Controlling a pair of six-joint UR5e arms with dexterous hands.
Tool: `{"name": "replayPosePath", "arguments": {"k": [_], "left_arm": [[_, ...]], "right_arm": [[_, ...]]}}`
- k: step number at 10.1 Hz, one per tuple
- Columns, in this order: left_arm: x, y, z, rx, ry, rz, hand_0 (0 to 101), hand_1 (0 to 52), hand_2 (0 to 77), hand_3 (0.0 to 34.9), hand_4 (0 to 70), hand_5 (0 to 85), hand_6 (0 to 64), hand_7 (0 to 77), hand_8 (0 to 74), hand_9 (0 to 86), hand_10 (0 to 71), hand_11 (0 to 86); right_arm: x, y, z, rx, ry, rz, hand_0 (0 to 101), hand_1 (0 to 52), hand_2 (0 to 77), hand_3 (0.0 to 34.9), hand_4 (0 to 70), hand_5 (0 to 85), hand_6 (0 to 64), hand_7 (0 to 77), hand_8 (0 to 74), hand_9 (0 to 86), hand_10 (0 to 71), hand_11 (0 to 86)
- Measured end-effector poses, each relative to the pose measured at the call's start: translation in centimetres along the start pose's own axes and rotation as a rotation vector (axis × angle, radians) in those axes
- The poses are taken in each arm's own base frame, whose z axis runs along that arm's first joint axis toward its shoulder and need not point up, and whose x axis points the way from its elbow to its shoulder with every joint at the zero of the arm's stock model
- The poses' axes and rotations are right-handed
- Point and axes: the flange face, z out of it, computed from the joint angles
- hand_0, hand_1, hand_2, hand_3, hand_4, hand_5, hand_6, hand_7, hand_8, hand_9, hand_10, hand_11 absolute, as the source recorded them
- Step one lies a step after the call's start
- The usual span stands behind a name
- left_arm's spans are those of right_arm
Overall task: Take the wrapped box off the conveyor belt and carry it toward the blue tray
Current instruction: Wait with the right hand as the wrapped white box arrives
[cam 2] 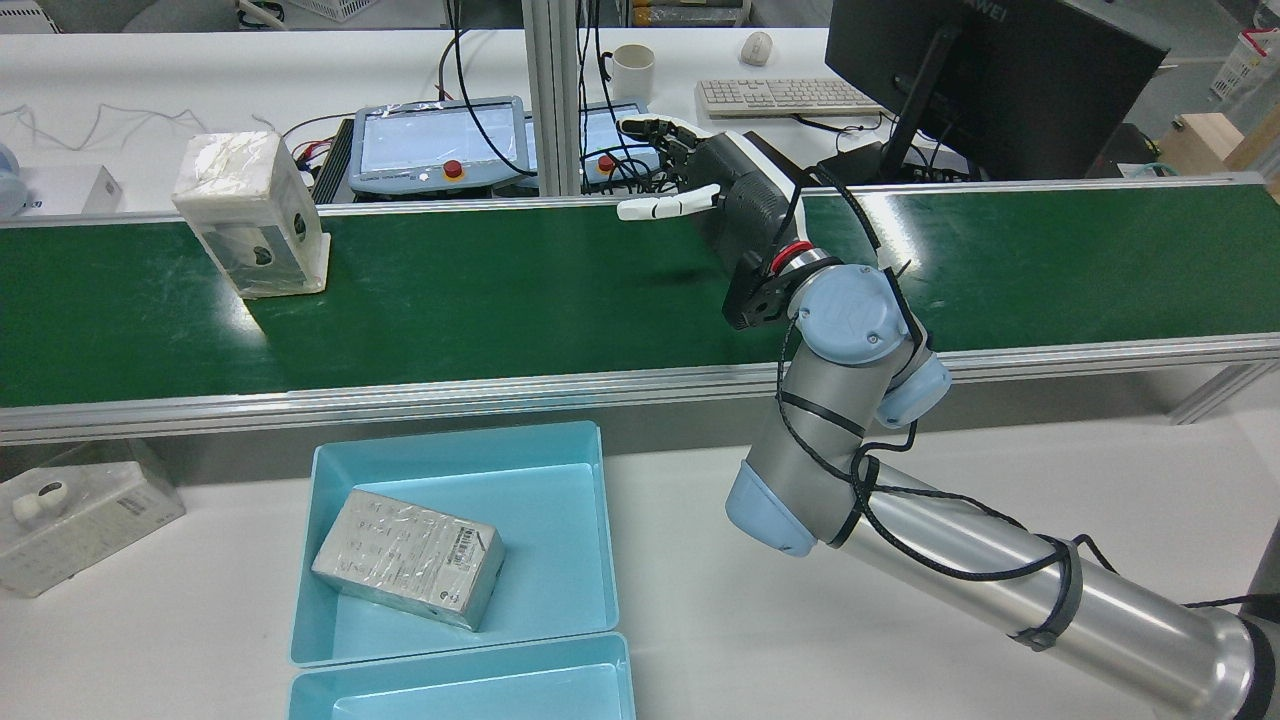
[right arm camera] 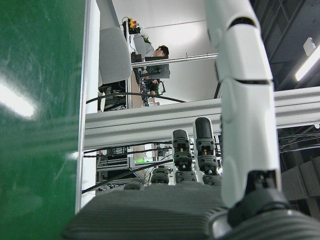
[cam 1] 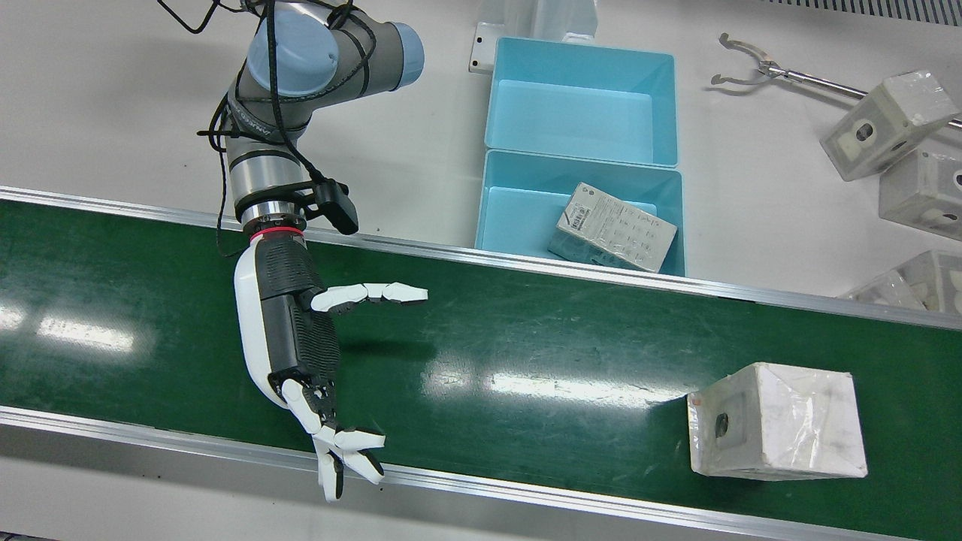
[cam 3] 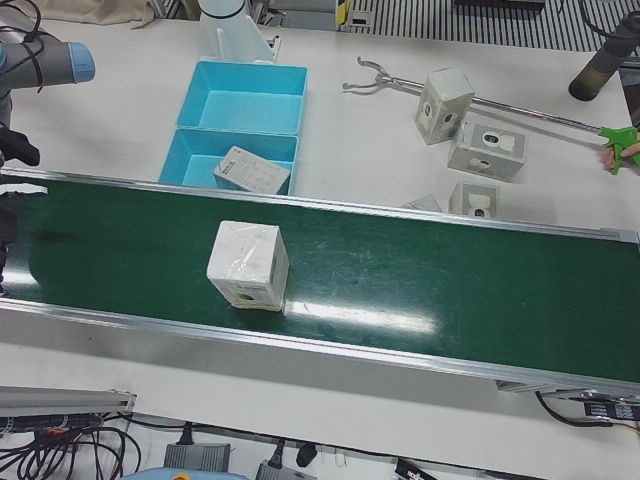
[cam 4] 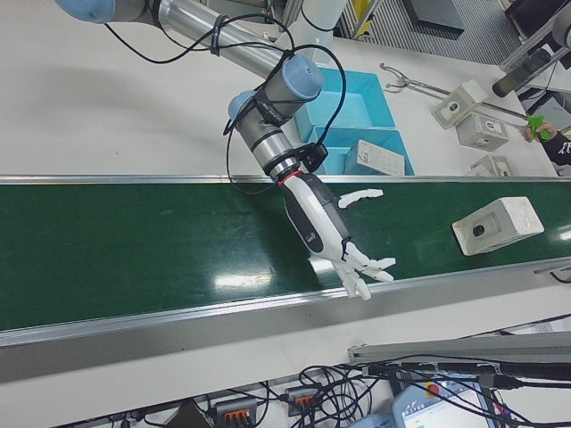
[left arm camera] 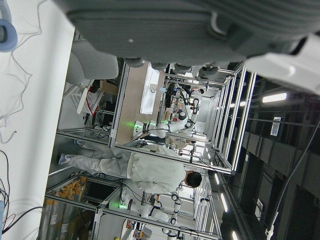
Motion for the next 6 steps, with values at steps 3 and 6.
{"name": "replayPosePath", "arguments": {"k": [3,6], "left_arm": [[0.00,0.00,0.00,0.000,0.000,0.000,0,0.0,0.5,0.0,0.0,1.1,0.5,0.0,0.5,0.0,0.5,0.5],[0.00,0.00,0.00,0.000,0.000,0.000,0,0.0,1.1,0.0,0.0,1.1,0.5,0.5,0.5,0.0,0.5,0.5]], "right_arm": [[0.00,-0.09,-0.03,0.001,0.000,-0.001,50,17.5,13.6,0.4,14.2,28.4,7.6,9.8,1.6,4.4,0.0,1.1],[0.28,-0.22,-0.09,0.004,0.004,-0.001,50,17.5,14.2,3.4,13.6,27.8,7.6,9.8,1.6,4.4,0.0,1.1]]}}
